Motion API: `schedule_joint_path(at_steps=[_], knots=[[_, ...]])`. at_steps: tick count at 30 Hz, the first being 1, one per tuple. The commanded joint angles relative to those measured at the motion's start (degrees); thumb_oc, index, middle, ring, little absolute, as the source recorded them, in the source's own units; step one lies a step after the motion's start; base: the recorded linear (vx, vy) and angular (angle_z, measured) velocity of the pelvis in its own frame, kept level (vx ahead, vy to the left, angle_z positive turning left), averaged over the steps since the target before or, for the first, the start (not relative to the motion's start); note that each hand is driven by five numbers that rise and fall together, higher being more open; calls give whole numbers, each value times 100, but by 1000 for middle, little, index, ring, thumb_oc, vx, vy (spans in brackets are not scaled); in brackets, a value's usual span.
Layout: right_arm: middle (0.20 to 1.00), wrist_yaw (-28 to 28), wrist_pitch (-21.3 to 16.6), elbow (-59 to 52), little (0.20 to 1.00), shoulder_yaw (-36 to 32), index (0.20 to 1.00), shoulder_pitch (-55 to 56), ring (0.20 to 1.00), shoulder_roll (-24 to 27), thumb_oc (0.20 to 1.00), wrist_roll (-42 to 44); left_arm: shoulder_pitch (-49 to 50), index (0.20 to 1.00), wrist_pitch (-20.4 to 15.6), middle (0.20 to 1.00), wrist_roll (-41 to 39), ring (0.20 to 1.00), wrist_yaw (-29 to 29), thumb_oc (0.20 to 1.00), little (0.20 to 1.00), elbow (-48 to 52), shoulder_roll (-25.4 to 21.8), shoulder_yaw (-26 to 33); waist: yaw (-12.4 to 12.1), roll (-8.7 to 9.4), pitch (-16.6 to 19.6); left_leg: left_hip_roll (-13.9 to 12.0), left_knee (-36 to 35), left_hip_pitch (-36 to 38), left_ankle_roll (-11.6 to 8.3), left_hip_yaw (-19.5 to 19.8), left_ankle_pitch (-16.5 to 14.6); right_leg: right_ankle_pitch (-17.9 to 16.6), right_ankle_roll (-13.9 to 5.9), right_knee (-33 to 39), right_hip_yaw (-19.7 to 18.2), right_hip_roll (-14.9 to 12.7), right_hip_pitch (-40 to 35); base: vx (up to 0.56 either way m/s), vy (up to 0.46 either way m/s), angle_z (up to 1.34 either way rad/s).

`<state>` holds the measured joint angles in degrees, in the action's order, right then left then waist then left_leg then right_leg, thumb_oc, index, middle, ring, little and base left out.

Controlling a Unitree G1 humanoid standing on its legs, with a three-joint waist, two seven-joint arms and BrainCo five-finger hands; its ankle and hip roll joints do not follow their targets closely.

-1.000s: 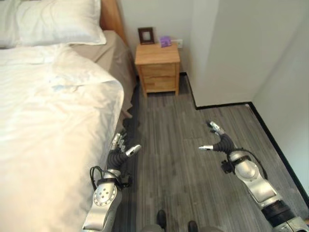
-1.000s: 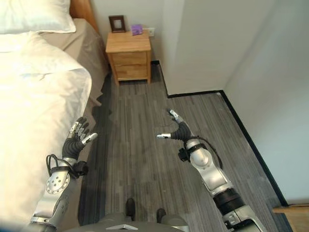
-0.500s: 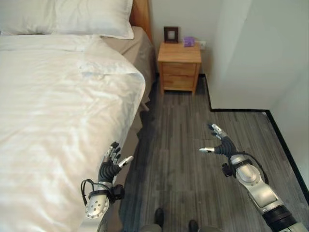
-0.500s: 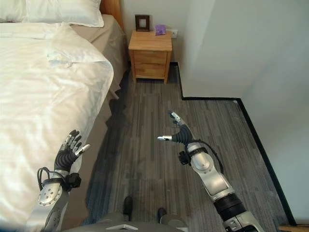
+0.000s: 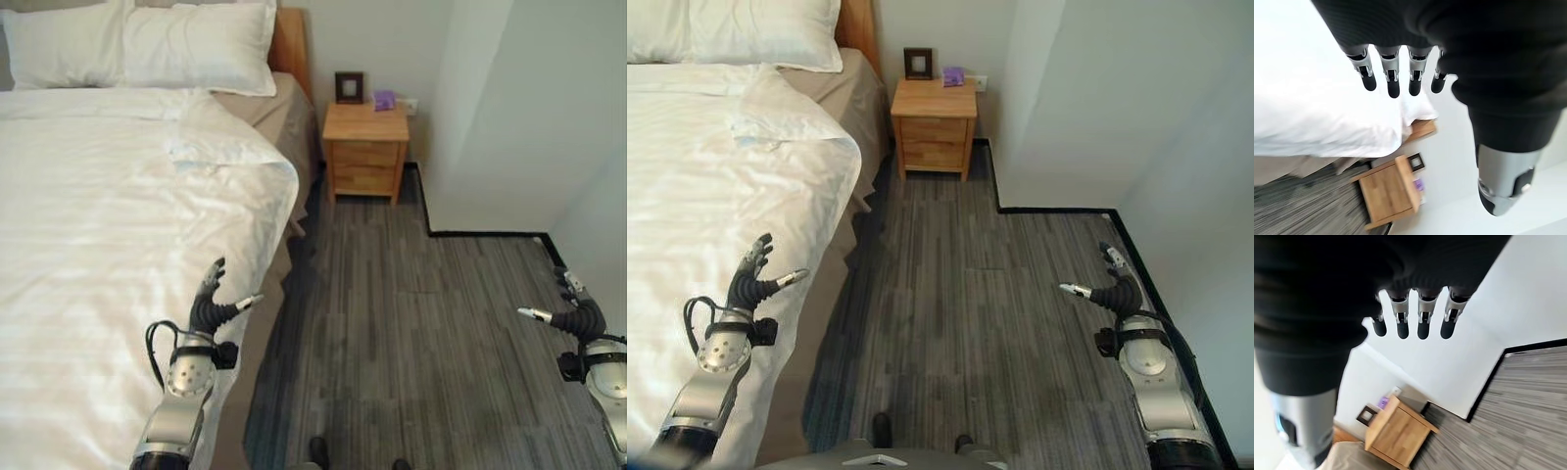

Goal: Making the bed.

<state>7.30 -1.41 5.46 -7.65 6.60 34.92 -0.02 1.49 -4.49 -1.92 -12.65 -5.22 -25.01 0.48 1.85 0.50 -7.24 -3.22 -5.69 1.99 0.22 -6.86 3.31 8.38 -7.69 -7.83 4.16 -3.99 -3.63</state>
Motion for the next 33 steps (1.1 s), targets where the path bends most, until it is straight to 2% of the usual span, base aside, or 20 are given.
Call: schedule_joint_path(at_steps=[1,3,6,8,11,13,15,17,18,19,20,21,22,24,26,27,28,29,32,33], knots=[[1000,170,-465,-193,1000,190,1000,-654,1000,35,1000,-75,-527,1000,-434,1000,-228,1000,-341,1000,1000,211,-385,42,-62,191,-106,-184,77,581,-206,173,-842,-629,-309,-1074,-36,-409,938,176,-35,8],[1000,92,-559,-234,1000,324,1000,-789,1000,29,1000,72,-609,1000,-486,1000,-330,1000,-307,1000,1000,259,-356,-5,-11,198,-166,-177,69,667,-259,216,-928,-530,-211,-541,7,-347,1164,235,-84,2],[1000,18,-633,-262,1000,404,1000,-819,1000,80,1000,88,-577,1000,-521,1000,-430,1000,-258,1000,1000,310,-322,43,84,211,-243,-233,69,852,-359,266,-1086,-727,-191,428,200,-371,1356,270,-102,20],[1000,79,-698,-366,1000,373,1000,-956,1000,26,1000,113,-678,1000,-524,1000,-253,1000,-385,1000,1000,162,-331,64,209,184,-327,-448,69,1180,-537,352,-1310,-1059,-389,1238,372,-459,1904,493,-226,44],[1000,0,-817,-584,1000,231,1000,-807,1000,-14,1000,207,-538,1000,-562,1000,-43,1000,-347,1000,1000,105,-313,94,311,257,-196,-629,69,1529,-664,440,-1575,-1222,-365,1260,24,-399,1921,585,-343,10],[1000,-18,-846,-579,1000,243,1000,-739,1000,3,1000,205,-461,1000,-576,1000,-2,1000,-350,1000,1000,100,-287,79,340,237,-131,-741,86,1628,-718,445,-1512,-1311,-312,1237,-12,-340,1855,417,-295,28],[1000,-16,-827,-573,1000,227,1000,-553,1000,173,1000,51,-166,1000,-562,1000,-8,1000,-329,1000,1000,50,-153,117,450,70,20,-1249,1008,1426,-958,532,-493,-1374,-61,1184,25,-52,1571,498,-411,35],[1000,29,-858,-643,1000,116,1000,-425,1000,217,1000,111,-69,1000,-553,1000,-37,1000,-387,1000,1000,114,-113,153,408,67,-74,-1337,2269,845,-959,760,515,-1247,224,1234,60,63,1158,392,-380,15],[1000,31,-856,-699,1000,74,1000,-386,1000,199,1000,166,-38,1000,-551,1000,-61,1000,-388,1000,1000,144,-98,149,396,146,-125,-1369,2536,639,-847,676,657,-1150,314,1252,48,52,1005,392,-369,-8],[1000,63,-859,-691,1000,38,1000,-394,1000,200,1000,203,-22,1000,-561,1000,-78,1000,-395,1000,1000,153,-69,138,342,249,-194,-1328,2892,408,-766,609,615,-1077,373,1280,-15,-2,857,431,-288,-11],[1000,39,-844,-670,1000,49,1000,-393,1000,229,1000,260,-5,1000,-574,1000,-130,1000,-408,1000,1000,185,-27,136,247,310,-260,-1113,3119,171,-672,621,308,-987,407,1283,-114,-14,732,417,-202,-15],[1000,18,-804,-680,1000,60,1000,-423,1000,249,1000,255,46,1000,-556,1000,-117,1000,-396,1000,1000,219,11,144,146,342,-319,-764,3350,-110,-616,728,28,-893,418,1283,-215,-32,612,585,-182,-41],[1000,3,-775,-688,1000,65,1000,-454,1000,265,1000,223,174,1000,-583,1000,-121,1000,-380,1000,1000,310,142,190,-65,371,-413,-186,3467,-713,-558,762,-472,-682,440,1283,-390,-46,320,586,-139,-68],[1000,-19,-754,-691,1000,29,1000,-452,1000,208,1000,209,247,1000,-574,1000,-136,1000,-294,1000,1000,354,253,175,-198,360,-437,17,2903,-1062,-447,557,-686,-473,401,1283,-509,-76,84,496,-58,-50],[1000,-12,-755,-593,1000,55,1000,-424,1000,144,1000,260,307,1000,-560,1000,-134,1000,-253,1000,1000,381,285,145,-328,315,-439,213,2090,-1356,-332,412,-658,-263,389,1283,-556,-30,-181,523,24,-10],[1000,4,-781,-491,1000,124,1000,-413,1000,132,1000,261,373,1000,-550,1000,-139,1000,-240,1000,1000,449,302,148,-430,214,-436,244,1396,-1516,-361,375,-272,-90,385,1283,-639,91,-358,444,43,-17],[1000,5,-784,-488,1000,126,1000,-413,1000,133,1000,261,378,1000,-548,1000,-139,1000,-239,1000,1000,453,302,149,-433,225,-441,255,1345,-1480,-361,366,-246,-86,384,1283,-644,80,-368,638,30,-12],[1000,14,-789,-444,1000,142,1000,-411,1000,108,1000,205,407,1000,-537,1000,-114,1000,-169,1000,1000,498,292,120,-576,172,-436,274,451,-1692,-392,248,99,118,377,1283,-712,124,-655,579,4,-18],[1000,150,-753,-419,1000,239,1000,-486,1000,45,1000,-54,339,1000,-535,1000,-30,1000,-290,1000,1000,540,237,95,-846,299,-383,269,144,-2214,-494,318,295,388,298,1283,-963,-1,-1219,696,45,-26],[1000,198,-719,-440,1000,253,1000,-483,1000,-9,1000,-222,365,1000,-536,1000,14,1000,-293,1000,1000,597,224,118,-903,328,-272,288,102,-2112,-404,406,324,483,266,1283,-1083,-39,-1375,507,91,-54]])
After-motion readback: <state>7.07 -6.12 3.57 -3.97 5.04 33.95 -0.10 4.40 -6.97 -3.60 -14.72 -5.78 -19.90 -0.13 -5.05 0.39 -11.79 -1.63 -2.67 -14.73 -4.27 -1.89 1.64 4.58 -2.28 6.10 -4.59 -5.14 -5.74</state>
